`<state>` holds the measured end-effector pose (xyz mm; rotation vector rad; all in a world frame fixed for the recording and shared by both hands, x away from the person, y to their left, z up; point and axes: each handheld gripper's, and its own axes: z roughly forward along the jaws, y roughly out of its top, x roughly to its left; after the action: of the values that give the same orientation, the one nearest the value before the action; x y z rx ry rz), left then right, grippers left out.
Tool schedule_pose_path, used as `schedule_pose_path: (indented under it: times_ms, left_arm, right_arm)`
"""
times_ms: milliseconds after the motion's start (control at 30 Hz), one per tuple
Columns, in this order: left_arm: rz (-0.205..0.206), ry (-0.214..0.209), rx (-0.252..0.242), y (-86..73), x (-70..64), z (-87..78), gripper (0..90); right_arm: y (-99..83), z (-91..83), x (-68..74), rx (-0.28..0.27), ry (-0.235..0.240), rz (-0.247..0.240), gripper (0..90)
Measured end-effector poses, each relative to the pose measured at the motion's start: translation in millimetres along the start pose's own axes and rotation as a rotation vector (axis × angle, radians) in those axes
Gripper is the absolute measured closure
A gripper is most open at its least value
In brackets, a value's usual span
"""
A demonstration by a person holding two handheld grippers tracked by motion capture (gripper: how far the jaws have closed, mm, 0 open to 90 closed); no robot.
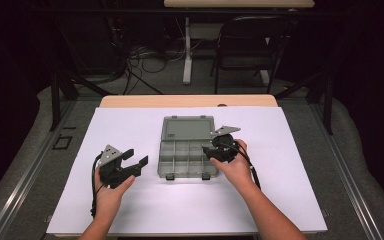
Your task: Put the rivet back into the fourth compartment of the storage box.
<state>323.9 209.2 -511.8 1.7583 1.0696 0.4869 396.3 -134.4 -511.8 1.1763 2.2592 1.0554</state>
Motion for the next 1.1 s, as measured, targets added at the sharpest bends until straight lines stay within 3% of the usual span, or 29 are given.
schedule_pose_path:
  times_ms: [233, 600, 933, 1000, 1100]
  left_arm:
    - [0.0, -0.011, 0.015, 4.3, -1.0, 3.5, 36.3]
    - [-0.015, -0.042, 0.038, 7.9, 1.0, 13.4, 37.7]
    - [-0.001, -0.032, 0.067, 26.0, 7.7, 17.9, 38.4]
    - [-0.025, -0.052, 0.072, 31.9, 9.4, 18.7, 38.5]
    - [-0.05, -0.06, 0.071, 40.3, 12.1, 19.9, 39.3]
  right_arm:
    - [-0.6, -11.9, 1.5, 0.002, -0.01, -0.069, 42.1]
    - [-2.8, -36.4, 6.3, 0.022, -0.056, -0.223, 41.6]
    - [0.8, -48.1, -12.3, -0.001, -0.019, -0.057, 46.3]
    - [4.1, -50.9, -15.3, 0.0, -0.002, -0.01, 46.8]
    - [9.8, -54.6, -18.4, 0.001, 0.0, 0.012, 47.4]
